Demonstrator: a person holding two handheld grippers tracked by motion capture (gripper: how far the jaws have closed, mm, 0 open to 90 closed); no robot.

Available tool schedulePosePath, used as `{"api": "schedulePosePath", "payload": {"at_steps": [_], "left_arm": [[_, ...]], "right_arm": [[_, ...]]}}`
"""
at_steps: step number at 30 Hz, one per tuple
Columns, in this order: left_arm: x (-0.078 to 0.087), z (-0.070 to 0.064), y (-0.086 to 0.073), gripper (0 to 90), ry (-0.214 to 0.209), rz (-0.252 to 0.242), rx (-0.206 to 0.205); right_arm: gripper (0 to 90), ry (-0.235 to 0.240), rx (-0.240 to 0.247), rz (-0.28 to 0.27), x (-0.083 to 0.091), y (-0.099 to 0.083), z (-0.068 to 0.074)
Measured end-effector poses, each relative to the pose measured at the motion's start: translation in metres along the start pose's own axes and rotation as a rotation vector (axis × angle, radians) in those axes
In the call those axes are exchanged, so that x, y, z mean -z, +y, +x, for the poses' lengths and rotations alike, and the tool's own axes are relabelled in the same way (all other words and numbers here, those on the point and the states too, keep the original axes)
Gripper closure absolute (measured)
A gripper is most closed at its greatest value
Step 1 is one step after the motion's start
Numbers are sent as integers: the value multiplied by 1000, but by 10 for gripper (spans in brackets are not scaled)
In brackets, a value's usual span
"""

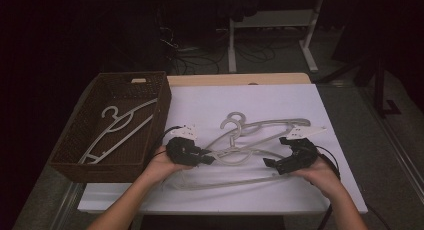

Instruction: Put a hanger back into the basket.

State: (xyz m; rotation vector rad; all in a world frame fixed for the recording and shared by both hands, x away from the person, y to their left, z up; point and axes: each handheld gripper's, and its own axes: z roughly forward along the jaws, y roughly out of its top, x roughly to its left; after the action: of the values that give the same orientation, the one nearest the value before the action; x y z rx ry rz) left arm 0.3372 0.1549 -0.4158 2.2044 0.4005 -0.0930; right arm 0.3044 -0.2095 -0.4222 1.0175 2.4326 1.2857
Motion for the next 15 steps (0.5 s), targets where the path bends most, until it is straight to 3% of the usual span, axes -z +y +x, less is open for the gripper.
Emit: {"api": "schedulePosePath", "payload": {"at_steps": [8,12,15], "left_arm": [[1,-1,2,741,-18,-5,-5],[5,0,3,747,-42,-52,21],[7,0,5,858,-42,-57,21]], "right_arm": [[0,3,1,5,-1,0,1],[0,4,0,7,-1,0,1],[0,5,2,8,-2,0,1]]}}
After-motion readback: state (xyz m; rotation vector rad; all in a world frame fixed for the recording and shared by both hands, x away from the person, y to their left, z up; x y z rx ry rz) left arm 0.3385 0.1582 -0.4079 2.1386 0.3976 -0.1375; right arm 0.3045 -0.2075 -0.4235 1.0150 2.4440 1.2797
